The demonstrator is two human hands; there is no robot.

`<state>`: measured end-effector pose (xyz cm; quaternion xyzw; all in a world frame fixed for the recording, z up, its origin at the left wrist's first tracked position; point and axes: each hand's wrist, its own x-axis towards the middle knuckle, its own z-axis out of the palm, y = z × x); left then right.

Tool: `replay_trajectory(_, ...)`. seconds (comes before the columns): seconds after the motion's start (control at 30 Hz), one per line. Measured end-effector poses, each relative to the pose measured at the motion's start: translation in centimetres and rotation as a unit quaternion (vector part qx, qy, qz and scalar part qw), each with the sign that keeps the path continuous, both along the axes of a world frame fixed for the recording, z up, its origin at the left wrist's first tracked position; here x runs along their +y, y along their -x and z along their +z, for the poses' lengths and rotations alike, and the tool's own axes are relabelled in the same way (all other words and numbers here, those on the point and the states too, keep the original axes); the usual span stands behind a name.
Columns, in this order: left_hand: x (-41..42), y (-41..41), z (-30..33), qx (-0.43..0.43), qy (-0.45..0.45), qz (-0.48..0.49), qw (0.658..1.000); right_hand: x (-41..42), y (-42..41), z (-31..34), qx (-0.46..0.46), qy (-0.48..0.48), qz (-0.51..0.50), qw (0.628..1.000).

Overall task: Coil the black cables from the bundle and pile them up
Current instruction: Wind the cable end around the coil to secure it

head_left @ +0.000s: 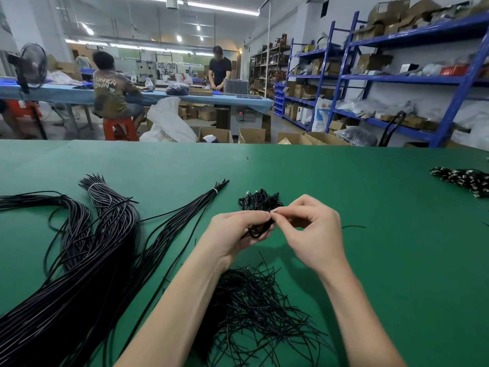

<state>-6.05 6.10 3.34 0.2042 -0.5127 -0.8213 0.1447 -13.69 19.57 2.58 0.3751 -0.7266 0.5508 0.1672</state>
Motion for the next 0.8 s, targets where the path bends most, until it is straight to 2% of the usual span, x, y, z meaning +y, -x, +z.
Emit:
replay_trajectory(0.13, -0.35, 0.02, 0.02, -0.011, -0.023, -0.022, 0.999, 0.06, 0.18, -0.01, 0.027, -0.001, 0.014, 1.000)
replay_trajectory(0.27, -0.37, -0.04, -0.12, -0.003, 0.017, -0.014, 1.000, 0.23, 0.26, -0.13, 0.005, -0.005, 0.027, 1.000)
replay_trajectory(0.5, -0.09, -0.14, -0.51, -0.008, 0.139, 0.047, 0.989, 0.22, 0.44, 0.05, -0.049, -0.033, 0.033, 0.998)
replay_trajectory(0.8, 0.28, -0.13, -0.24, 0.010, 0.155, 0.044, 0.987, -0.09, 0.28, -0.71, -0.028, 0.001, 0.009, 1.000)
